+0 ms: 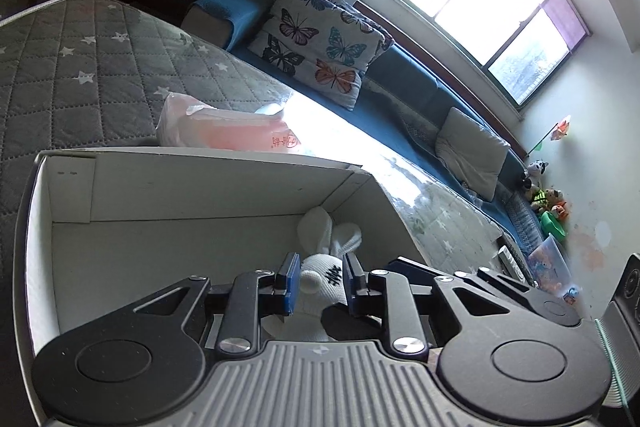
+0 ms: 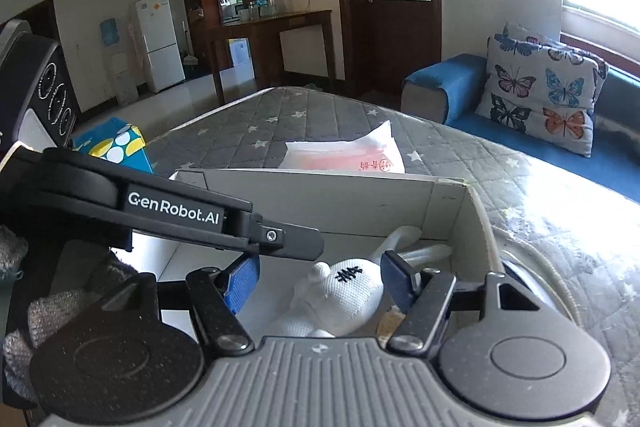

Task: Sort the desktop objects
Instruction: 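Carry the white rabbit over the box and lower it inside, then open both grippers to drop the rabbit and withdraw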

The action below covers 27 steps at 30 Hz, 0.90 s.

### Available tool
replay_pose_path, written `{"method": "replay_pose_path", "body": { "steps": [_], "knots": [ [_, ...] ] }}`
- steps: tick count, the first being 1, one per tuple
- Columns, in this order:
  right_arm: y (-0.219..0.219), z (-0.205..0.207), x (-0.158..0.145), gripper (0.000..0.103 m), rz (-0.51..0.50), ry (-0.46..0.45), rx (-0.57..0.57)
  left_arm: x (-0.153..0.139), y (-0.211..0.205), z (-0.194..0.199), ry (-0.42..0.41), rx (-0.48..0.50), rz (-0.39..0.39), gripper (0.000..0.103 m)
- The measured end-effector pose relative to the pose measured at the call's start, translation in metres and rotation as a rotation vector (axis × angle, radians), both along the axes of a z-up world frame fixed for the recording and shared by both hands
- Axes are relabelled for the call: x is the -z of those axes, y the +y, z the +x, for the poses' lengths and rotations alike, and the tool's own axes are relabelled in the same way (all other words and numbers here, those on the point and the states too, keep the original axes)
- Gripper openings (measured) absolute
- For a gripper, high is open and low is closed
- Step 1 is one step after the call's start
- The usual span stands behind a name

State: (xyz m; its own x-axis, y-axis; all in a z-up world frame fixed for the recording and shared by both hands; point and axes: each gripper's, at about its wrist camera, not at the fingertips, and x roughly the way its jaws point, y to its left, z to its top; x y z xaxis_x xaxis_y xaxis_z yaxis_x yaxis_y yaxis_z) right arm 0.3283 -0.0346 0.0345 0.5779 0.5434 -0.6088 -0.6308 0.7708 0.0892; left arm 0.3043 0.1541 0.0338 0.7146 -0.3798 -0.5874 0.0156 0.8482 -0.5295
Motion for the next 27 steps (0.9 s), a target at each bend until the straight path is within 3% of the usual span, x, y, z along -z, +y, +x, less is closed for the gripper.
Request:
{"method": "replay_pose_path", "body": {
  "steps": [3, 5, 10, 17, 27],
  "knots": [
    [-0.004, -0.010, -0.009, 0.070, -0.016, -0.028, -0.002, -0.008, -0.005, -0.010, -0.023, 0.005, 0.024, 0.025],
    [-0.010, -0.020, -0.015, 0.078, -0.016, -0.049, 0.003, -0.014, -0.009, -0.019, -0.036, 0.009, 0.036, 0.025],
    [-0.033, -0.047, -0.031, 0.084, -0.001, -0.088, 0.021, -0.025, -0.019, -0.045, -0.060, 0.018, 0.045, 0.025],
    [-0.061, -0.099, -0.040, 0.088, -0.020, -0.145, 0.028, -0.034, -0.038, -0.086, -0.095, 0.039, 0.061, 0.025],
    [-0.092, -0.174, -0.038, 0.100, -0.003, -0.184, 0.036, -0.023, -0.066, -0.135, -0.084, 0.090, 0.059, 0.025]
  ]
}}
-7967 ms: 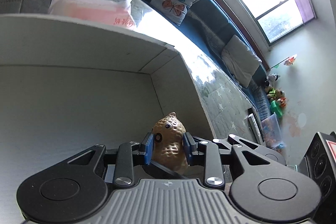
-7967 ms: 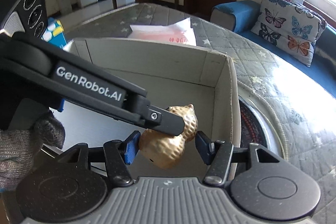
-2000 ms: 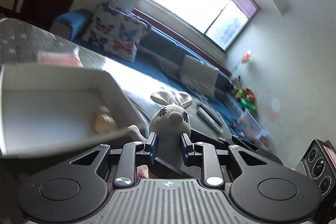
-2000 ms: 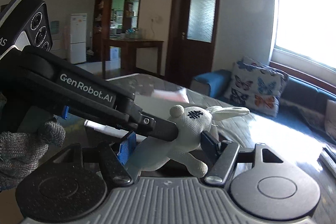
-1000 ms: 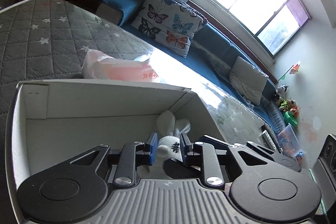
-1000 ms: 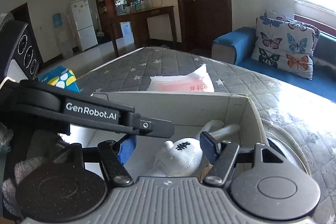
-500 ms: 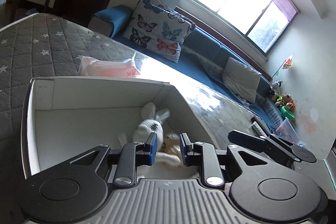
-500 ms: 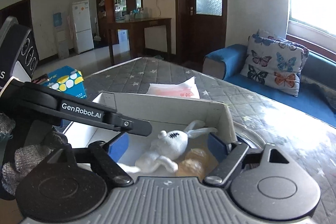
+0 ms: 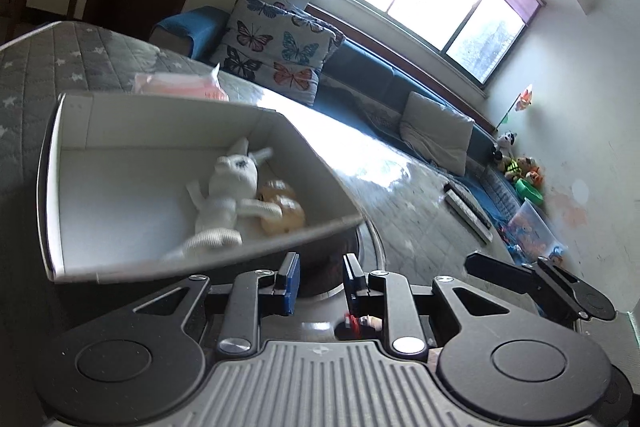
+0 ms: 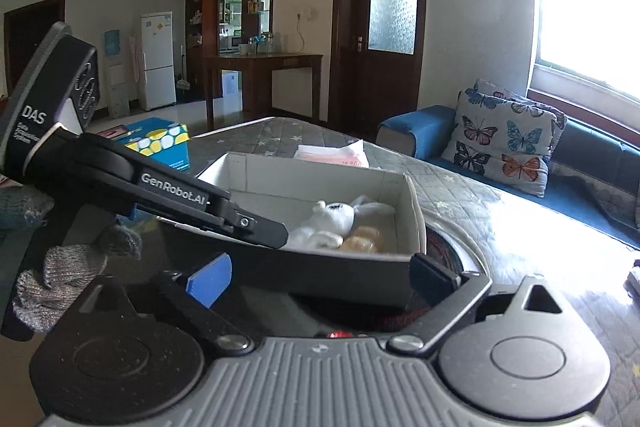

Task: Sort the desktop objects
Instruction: 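Open both grippers to drop the rabbit and withdraw, then reach down and close both grippers on the red round toy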

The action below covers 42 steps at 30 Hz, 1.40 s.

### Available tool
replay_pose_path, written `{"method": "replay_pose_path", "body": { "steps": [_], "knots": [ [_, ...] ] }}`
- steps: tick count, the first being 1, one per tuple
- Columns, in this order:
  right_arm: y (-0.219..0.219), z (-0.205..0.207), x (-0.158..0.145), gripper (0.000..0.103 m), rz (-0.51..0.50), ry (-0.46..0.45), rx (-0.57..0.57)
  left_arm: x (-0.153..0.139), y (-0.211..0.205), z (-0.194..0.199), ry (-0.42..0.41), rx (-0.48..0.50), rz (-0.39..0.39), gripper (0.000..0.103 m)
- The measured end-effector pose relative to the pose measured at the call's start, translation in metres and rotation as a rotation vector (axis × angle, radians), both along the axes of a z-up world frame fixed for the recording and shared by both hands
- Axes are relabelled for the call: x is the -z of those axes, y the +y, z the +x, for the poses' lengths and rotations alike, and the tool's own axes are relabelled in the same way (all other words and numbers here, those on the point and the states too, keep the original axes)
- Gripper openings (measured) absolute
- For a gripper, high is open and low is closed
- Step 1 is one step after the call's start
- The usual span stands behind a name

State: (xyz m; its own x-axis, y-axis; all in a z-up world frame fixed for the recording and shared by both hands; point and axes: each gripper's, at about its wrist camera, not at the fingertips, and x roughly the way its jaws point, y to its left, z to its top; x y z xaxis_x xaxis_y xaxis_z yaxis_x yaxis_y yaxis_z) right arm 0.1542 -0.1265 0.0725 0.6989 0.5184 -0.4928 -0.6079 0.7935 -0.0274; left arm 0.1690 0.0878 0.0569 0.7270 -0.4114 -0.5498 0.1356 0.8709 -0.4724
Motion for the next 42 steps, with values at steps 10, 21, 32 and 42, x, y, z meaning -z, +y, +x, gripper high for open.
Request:
{"method": "replay_pose_path", "body": {
  "steps": [10, 21, 32, 42],
  "knots": [
    [-0.013, -0.044, 0.028, 0.103, 0.023, 0.050, -0.022, 0.029, -0.008, -0.027, 0.080, 0.019, -0.006, 0.025],
    [0.001, -0.057, 0.062, 0.103, -0.025, 0.096, -0.040, 0.052, -0.016, -0.041, 0.165, 0.057, -0.043, 0.027],
    [0.015, -0.053, 0.081, 0.090, -0.066, 0.140, -0.041, 0.057, -0.009, -0.047, 0.222, 0.014, -0.186, 0.027],
    [0.008, -0.049, 0.087, 0.072, -0.040, 0.183, -0.034, 0.071, -0.005, -0.045, 0.271, -0.052, -0.306, 0.030]
  ]
}}
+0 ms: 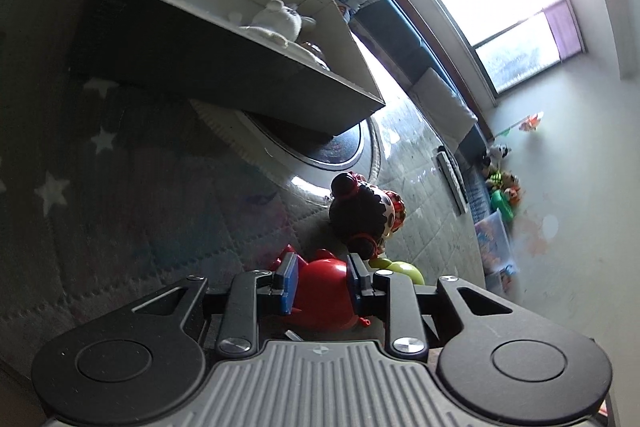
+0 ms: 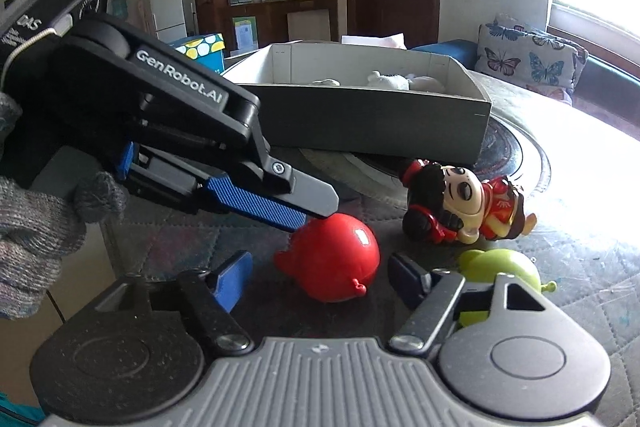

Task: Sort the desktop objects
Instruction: 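Reach down and close both grippers on the red round toy, then lift the red toy and carry it toward the box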

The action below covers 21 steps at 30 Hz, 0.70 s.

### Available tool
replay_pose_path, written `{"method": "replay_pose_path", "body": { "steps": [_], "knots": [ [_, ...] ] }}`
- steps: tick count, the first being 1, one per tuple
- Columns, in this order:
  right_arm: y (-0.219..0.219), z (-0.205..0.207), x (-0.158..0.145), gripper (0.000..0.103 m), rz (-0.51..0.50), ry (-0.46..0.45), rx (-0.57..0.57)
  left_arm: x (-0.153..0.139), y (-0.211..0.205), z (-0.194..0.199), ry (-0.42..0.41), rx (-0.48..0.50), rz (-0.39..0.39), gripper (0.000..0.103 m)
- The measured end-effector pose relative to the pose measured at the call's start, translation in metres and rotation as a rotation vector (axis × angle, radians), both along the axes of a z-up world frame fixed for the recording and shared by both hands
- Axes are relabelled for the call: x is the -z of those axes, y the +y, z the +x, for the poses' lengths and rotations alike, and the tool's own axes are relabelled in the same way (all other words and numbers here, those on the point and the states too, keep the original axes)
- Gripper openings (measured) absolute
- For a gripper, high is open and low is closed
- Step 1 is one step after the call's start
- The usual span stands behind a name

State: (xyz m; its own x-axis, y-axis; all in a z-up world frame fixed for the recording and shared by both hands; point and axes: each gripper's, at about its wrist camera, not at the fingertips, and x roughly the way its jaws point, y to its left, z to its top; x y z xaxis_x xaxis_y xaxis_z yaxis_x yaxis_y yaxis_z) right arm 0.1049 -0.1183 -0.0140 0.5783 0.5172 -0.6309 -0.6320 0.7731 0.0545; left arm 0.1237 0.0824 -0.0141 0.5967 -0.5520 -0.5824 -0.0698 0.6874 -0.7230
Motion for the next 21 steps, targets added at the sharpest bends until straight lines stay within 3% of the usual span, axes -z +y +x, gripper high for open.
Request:
{"method": "replay_pose_path", "body": {
  "steps": [4, 21],
  "knots": [
    [0.000, 0.003, 0.000, 0.064, -0.002, 0.006, 0.006, 0.004, -0.001, -0.001, 0.013, -0.018, -0.027, 0.032],
    [0.001, 0.006, -0.001, 0.059, -0.009, 0.004, 0.010, 0.020, 0.003, -0.004, 0.052, -0.048, -0.124, 0.041]
  ]
}}
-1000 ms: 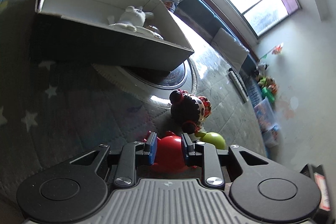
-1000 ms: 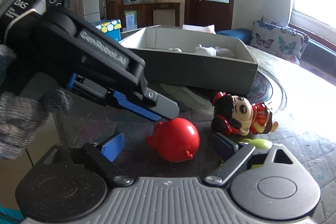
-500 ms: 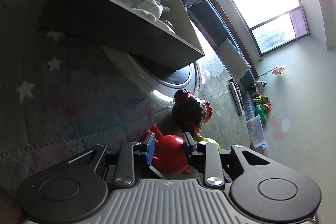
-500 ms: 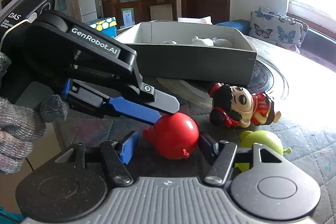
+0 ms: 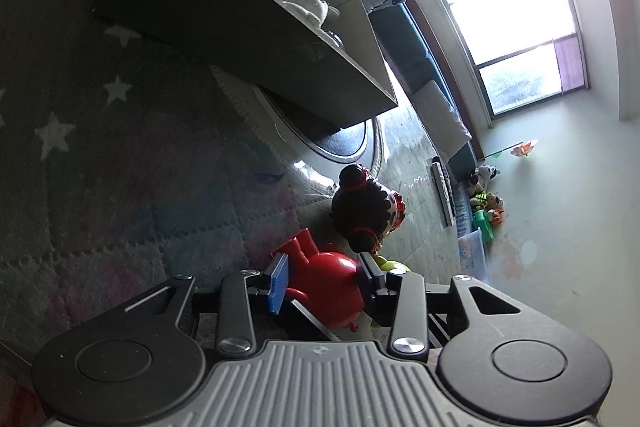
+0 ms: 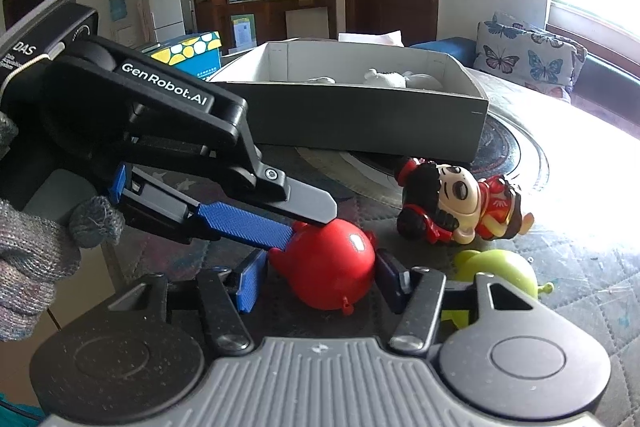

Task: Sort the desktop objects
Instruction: 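Lift the red toy and carry it toward the box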

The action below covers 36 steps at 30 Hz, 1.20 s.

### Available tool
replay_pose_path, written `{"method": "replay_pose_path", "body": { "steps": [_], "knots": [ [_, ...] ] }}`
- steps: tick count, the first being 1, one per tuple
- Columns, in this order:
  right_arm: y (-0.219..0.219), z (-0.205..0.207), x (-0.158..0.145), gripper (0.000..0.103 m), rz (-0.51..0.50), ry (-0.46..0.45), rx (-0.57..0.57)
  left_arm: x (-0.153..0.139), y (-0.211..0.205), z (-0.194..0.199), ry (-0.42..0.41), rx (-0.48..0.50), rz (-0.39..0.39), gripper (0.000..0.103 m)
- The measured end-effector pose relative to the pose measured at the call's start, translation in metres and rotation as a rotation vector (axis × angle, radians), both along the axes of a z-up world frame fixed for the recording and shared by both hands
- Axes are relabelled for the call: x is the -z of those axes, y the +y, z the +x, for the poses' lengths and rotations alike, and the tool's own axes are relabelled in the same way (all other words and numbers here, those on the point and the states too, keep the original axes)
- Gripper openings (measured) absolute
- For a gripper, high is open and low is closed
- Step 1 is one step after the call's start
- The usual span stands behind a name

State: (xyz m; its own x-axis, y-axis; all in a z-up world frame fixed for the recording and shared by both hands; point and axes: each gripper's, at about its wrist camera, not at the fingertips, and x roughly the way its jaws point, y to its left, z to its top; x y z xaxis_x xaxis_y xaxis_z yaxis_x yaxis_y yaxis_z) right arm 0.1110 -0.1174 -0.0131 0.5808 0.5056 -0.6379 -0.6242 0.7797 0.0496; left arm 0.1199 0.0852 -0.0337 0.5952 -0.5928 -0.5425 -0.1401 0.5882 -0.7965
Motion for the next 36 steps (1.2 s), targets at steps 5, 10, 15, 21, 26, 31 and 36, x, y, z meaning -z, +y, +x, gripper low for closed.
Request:
{"method": "replay_pose_path", "body": {
  "steps": [5, 10, 15, 21, 26, 31, 36],
  "knots": [
    [0.000, 0.001, 0.001, 0.058, -0.002, 0.001, 0.004, 0.001, -0.001, 0.002, -0.009, 0.009, 0.000, 0.041],
    [0.002, 0.000, -0.001, 0.058, -0.006, -0.002, 0.013, -0.003, -0.002, 0.000, -0.033, 0.033, 0.015, 0.038],
    [0.001, -0.004, -0.014, 0.057, 0.002, -0.032, 0.013, -0.017, 0.000, -0.003, -0.081, 0.037, 0.006, 0.033],
    [0.005, 0.001, -0.042, 0.049, 0.037, -0.111, 0.007, -0.043, 0.009, 0.001, -0.155, 0.009, 0.001, 0.033],
    [0.016, 0.031, -0.059, 0.048, 0.070, -0.120, 0.029, -0.062, 0.022, 0.018, -0.215, -0.026, -0.059, 0.032],
    [0.025, 0.037, -0.050, 0.048, 0.056, -0.092, -0.001, -0.056, 0.023, 0.025, -0.216, -0.018, -0.053, 0.032],
    [0.023, 0.035, -0.029, 0.048, 0.047, -0.044, -0.002, -0.034, 0.024, 0.030, -0.146, -0.018, -0.054, 0.032]
  ]
}}
